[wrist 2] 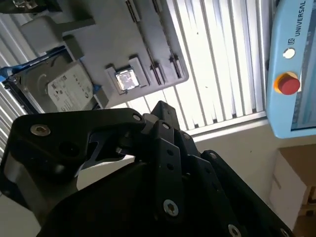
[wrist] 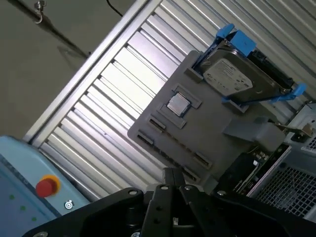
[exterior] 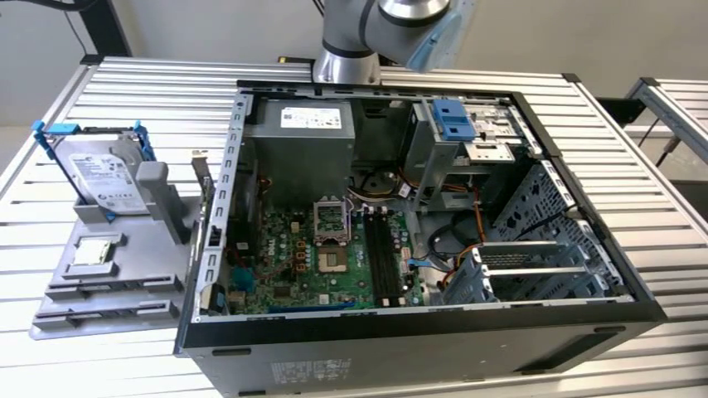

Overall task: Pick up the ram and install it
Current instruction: 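Pick up the ram and move it above insertion slot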

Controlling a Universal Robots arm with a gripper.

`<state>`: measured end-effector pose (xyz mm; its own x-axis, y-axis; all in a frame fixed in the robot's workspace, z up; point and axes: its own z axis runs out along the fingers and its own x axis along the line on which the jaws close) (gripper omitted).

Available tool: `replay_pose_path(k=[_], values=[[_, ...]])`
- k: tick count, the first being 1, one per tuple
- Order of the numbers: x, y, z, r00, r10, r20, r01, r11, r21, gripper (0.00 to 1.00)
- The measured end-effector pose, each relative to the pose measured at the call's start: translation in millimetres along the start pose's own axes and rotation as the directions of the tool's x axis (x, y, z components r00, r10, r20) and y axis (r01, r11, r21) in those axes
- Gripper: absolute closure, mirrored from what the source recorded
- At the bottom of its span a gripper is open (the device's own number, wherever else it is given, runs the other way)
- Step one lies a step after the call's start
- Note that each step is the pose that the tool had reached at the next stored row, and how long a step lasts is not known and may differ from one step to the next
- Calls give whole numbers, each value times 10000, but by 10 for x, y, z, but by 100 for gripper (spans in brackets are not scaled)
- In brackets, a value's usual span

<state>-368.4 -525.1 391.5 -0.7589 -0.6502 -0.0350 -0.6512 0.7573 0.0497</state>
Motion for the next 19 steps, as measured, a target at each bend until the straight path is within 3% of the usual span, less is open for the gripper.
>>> replay_pose_path(k=[6,10,14,19], values=[[-2,8,-3,9976,-696,-42,696,9976,-16,100],[-2,9,-4,9901,-1401,-72,1401,9901,-39,100],[-2,7,-3,9772,-2122,-75,2122,9772,-36,100],[-2,8,-4,9535,-3013,-26,3013,9535,44,100]])
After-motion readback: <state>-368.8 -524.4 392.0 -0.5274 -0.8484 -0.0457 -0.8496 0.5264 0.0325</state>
